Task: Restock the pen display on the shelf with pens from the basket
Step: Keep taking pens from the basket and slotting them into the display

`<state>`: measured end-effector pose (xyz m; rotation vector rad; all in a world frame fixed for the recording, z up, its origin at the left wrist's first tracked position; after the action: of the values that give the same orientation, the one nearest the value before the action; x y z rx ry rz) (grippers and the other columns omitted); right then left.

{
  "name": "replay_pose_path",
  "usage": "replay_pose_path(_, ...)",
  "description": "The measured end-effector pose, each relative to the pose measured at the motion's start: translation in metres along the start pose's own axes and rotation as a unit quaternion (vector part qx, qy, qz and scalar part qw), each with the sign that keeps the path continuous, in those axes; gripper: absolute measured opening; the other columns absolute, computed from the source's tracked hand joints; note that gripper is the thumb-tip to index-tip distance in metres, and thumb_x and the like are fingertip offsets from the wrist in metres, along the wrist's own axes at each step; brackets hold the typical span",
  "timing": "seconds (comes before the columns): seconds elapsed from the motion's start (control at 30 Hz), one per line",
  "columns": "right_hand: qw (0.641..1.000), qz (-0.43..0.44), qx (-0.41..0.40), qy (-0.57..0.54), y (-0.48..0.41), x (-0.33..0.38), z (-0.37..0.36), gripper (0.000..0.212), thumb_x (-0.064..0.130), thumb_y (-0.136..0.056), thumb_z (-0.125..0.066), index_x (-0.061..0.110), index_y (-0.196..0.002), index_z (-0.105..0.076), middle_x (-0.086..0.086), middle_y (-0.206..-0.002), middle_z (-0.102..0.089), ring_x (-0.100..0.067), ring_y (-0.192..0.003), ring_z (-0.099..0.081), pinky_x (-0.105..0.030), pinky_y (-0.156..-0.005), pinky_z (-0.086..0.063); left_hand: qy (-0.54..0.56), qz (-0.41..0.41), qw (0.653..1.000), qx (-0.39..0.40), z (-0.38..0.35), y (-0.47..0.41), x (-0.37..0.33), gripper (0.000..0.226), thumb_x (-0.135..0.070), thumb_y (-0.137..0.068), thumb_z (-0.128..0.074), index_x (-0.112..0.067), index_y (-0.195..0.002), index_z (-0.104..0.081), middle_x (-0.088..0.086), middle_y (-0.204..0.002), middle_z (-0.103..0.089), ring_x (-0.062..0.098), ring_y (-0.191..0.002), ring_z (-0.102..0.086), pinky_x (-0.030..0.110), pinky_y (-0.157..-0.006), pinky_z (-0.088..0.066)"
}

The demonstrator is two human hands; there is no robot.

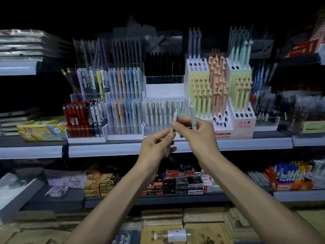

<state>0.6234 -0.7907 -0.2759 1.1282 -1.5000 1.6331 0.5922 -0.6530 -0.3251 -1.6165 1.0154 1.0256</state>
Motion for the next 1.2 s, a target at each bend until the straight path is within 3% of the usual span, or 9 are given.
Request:
replay_pose_path(0.13,0.999,0.021,-0.01,0.037,-0.02,0.002,0.007,0.012,0.02,-0.083,-0.085,0.015,-0.092,-0.08,0.005,-0.085,-0.079,-0.007,-0.085,-0.075,-0.026,-0.082,-0.059,-0.035,-0.001,0.999,-0.011,-0.004,-0.016,-0.002,0.027,-0.022,-0.097,-0.071,-0.016,-0.123,-0.076,-0.003,-0.116,-0.078,0.012,-0.107,-0.073,0.038,-0.096,-0.06)
replay_pose_path(0.3,0.994,0.046,-0.031,0.092,-0.054,0.01,0.014,0.017,0.021,-0.079,-0.089,0.014,-0.092,-0.081,0.005,-0.082,-0.078,-0.013,-0.08,-0.076,-0.036,-0.085,-0.063,-0.194,-0.09,0.975,-0.063,0.001,-0.049,-0.026,0.011,-0.014,-0.09,-0.08,-0.012,-0.101,-0.079,0.0,-0.09,-0.079,0.008,-0.085,-0.074,0.018,-0.07,-0.055)
replay_pose_path(0.4,0.993,0.05,-0.043,0.101,-0.079,0.012,0.012,0.014,0.02,-0.078,-0.089,0.016,-0.088,-0.081,0.005,-0.079,-0.079,-0.014,-0.076,-0.077,-0.039,-0.082,-0.064,-0.263,-0.132,0.952,-0.08,-0.005,-0.075,-0.04,0.002,-0.016,-0.089,-0.081,-0.015,-0.088,-0.08,0.0,-0.078,-0.078,0.016,-0.078,-0.075,0.031,-0.072,-0.058)
replay_pose_path(0.5,0.989,0.072,-0.054,0.119,-0.101,0.016,0.007,0.013,0.019,-0.078,-0.089,0.016,-0.087,-0.082,0.005,-0.079,-0.079,-0.013,-0.073,-0.077,-0.04,-0.082,-0.064,-0.297,-0.149,0.937,-0.11,-0.008,-0.102,-0.048,0.008,-0.023,-0.088,-0.081,-0.019,-0.081,-0.08,-0.003,-0.073,-0.077,0.018,-0.075,-0.076,0.044,-0.077,-0.063)
replay_pose_path(0.67,0.982,0.082,-0.066,0.154,-0.136,0.01,0.0,0.01,0.023,-0.078,-0.088,0.026,-0.076,-0.079,0.008,-0.074,-0.077,-0.01,-0.073,-0.076,-0.039,-0.08,-0.063,-0.333,-0.151,0.917,-0.16,-0.004,-0.134,-0.05,0.016,-0.04,-0.08,-0.073,-0.027,-0.074,-0.08,-0.011,-0.07,-0.076,0.017,-0.073,-0.075,0.047,-0.075,-0.063)
replay_pose_path(1.1,0.982,0.049,-0.089,0.162,-0.162,-0.032,-0.004,0.01,0.02,-0.077,-0.089,0.017,-0.084,-0.083,0.004,-0.078,-0.078,-0.014,-0.074,-0.076,-0.039,-0.077,-0.064,-0.449,-0.132,0.856,-0.22,-0.009,-0.148,-0.023,0.015,-0.039,-0.093,-0.069,-0.032,-0.091,-0.082,-0.011,-0.082,-0.077,0.015,-0.079,-0.072,0.032,-0.066,-0.056)
replay_pose_path(1.2,0.98,0.044,-0.091,0.171,-0.162,-0.038,-0.006,0.008,0.02,-0.08,-0.088,0.017,-0.084,-0.082,0.005,-0.078,-0.078,-0.013,-0.073,-0.075,-0.038,-0.077,-0.063,-0.467,-0.129,0.842,-0.238,-0.01,-0.146,-0.022,0.017,-0.038,-0.094,-0.068,-0.03,-0.093,-0.083,-0.007,-0.087,-0.079,0.019,-0.084,-0.073,0.035,-0.07,-0.058)
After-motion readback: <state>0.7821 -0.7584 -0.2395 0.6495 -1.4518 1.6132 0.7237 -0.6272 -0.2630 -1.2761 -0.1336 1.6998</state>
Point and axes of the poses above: each hand's wrist, its own y-axis away from the middle knuckle, its own z-axis out of the back of the hand, x = y × z, the point moved 6 cm from there along -y, towards the middle knuckle
